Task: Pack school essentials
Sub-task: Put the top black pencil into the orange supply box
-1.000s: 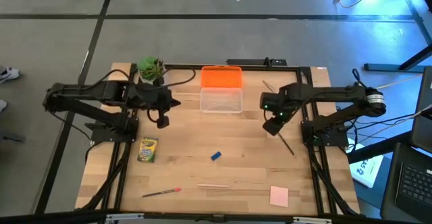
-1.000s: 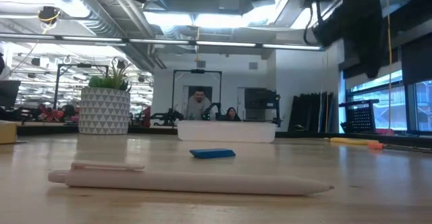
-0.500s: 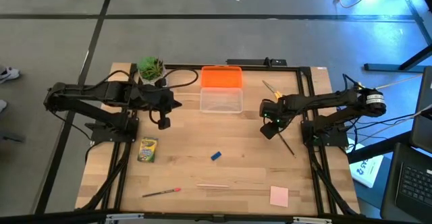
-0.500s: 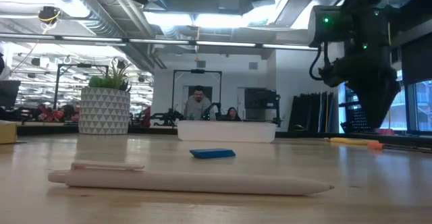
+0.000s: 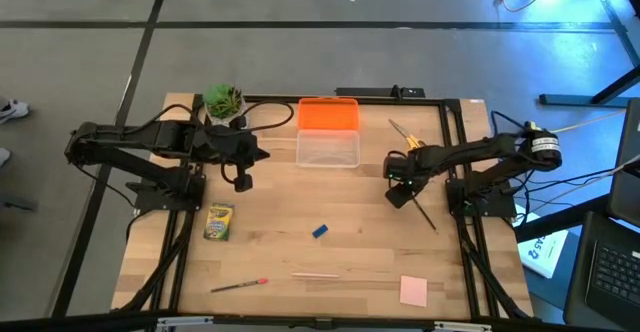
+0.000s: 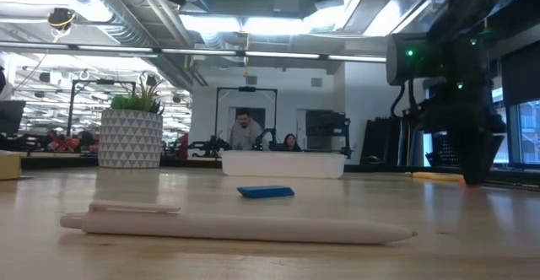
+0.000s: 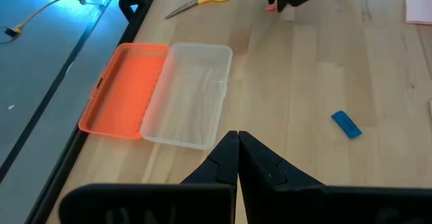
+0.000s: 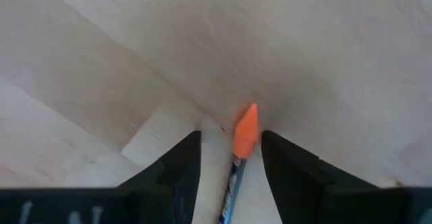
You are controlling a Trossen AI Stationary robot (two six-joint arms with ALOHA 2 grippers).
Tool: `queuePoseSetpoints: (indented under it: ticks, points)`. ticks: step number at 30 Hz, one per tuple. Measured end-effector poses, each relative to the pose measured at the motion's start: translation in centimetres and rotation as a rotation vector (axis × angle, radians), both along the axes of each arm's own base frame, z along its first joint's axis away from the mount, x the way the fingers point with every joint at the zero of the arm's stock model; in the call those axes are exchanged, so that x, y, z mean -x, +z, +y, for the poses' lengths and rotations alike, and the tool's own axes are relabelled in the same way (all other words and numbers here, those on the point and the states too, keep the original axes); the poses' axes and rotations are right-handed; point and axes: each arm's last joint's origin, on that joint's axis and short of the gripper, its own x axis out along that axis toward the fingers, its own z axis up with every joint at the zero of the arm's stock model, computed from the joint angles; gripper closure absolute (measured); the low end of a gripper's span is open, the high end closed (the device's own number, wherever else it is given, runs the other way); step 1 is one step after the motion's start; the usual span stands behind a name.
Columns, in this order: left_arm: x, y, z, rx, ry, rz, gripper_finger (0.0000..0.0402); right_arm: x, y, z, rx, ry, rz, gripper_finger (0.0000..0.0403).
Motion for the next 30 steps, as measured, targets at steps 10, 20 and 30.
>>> queuePoseSetpoints:
  ticks: [10,20,30]
  points:
    - [0.0,0.0,0.0,0.0,0.0,0.001,0.0401,-0.4,-0.6,0.0,-0.001,0.027,0.019,0.0293]
    - [0.0,0.0,0.0,0.0,0.0,0.001,0.0401,-0.4,-0.6,-0.1,0.001,0.019,0.015,0.0373]
    - [0.0,0.0,0.0,0.0,0.0,0.002,0.0401,-2.6,2.0,-0.4,0.022,0.024,-0.058,0.0369]
